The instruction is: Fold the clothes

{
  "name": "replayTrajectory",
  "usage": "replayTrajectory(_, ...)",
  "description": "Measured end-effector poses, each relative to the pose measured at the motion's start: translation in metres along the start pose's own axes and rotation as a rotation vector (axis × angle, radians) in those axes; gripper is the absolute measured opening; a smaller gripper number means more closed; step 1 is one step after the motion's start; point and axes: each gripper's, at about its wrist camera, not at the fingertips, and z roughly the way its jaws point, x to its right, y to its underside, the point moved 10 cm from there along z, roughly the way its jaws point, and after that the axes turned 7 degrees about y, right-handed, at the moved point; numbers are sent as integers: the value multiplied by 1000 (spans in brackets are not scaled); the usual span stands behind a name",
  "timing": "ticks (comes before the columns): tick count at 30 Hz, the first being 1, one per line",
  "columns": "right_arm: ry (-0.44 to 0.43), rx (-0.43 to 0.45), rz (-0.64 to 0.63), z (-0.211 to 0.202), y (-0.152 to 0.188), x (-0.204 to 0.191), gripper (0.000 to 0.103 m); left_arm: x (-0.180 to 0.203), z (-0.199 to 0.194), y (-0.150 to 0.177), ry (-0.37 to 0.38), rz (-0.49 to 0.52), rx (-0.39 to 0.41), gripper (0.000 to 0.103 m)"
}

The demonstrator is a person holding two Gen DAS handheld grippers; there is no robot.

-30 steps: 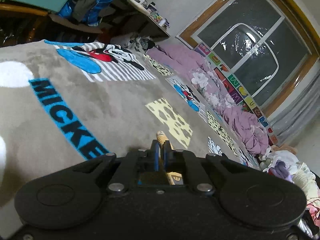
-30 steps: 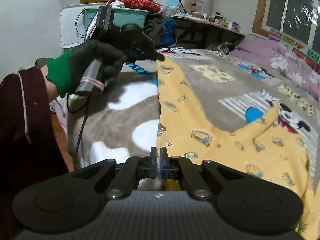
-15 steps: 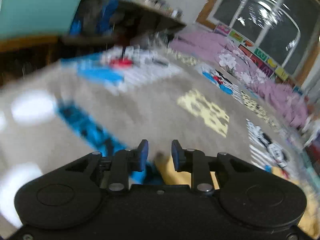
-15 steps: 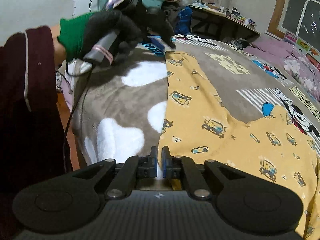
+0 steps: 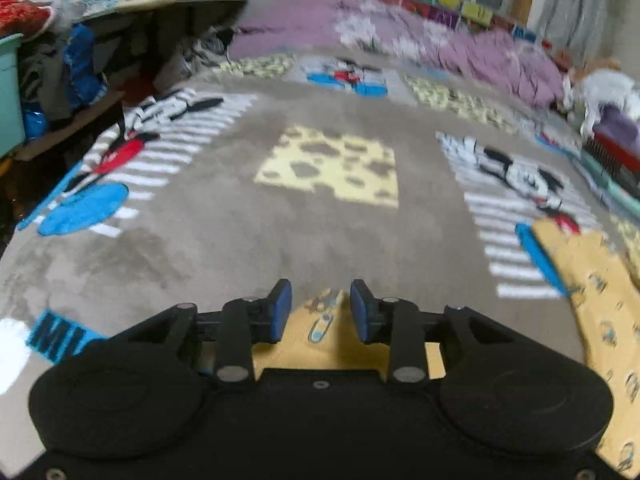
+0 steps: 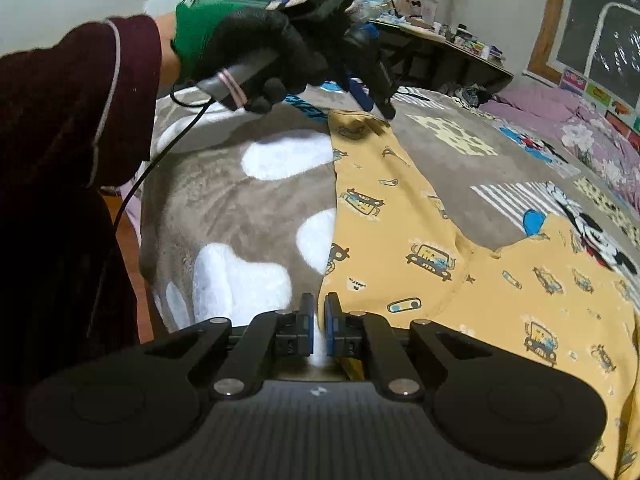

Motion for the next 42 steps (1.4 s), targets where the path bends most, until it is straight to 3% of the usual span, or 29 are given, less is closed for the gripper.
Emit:
replayTrajectory(1,-3,1,7,0,0,1,10,2,2,2,5,19,-1,25)
replayTrajectory(2,-6,2,11,0,0,1,10,5,4,5,11,37,-2,7)
replayTrajectory(3,-9,2,16,0,0,1,10,6,5,5,8,54,8,7)
replayTrajectory(6,-28,-1,34,0,0,2,10,11,-11,-14,-10,74,168,7)
replayTrajectory(7,-38,-3,39,1,0,2,10,11,-12,-15,-9,72,188,7)
replayTrajectory(9,-53,-7,43,1,0,3,10,10,-2,-9,-33,84,147,12)
replayTrajectory(11,-59,-11,41,1,0,3,10,4,9,-1,-102,97,92,35)
replayTrajectory(13,-51,-12,36,1,0,1,10,-3,9,0,-161,88,96,49)
replayTrajectory(17,-17,-3,10,-1,-2,-2,12,-28,-18,-9,-252,-12,179,44)
replayTrajectory(20,-7,26,30,-9,-7,-2,24,-45,-41,-11,-207,-141,226,43)
replayTrajectory(22,-22,48,48,-15,-10,-5,37,-34,-48,-12,-143,-130,233,43)
replayTrajectory(26,-56,71,57,-25,-12,-15,37,5,-50,-16,-16,-60,223,42)
replayTrajectory(30,-47,93,114,-39,-12,-6,36,48,-38,-18,23,0,183,42)
replayTrajectory(37,63,141,312,-83,9,65,36,121,-24,-26,147,22,154,46)
replayTrajectory(42,220,172,580,-121,56,148,36,183,-14,-26,238,71,128,47)
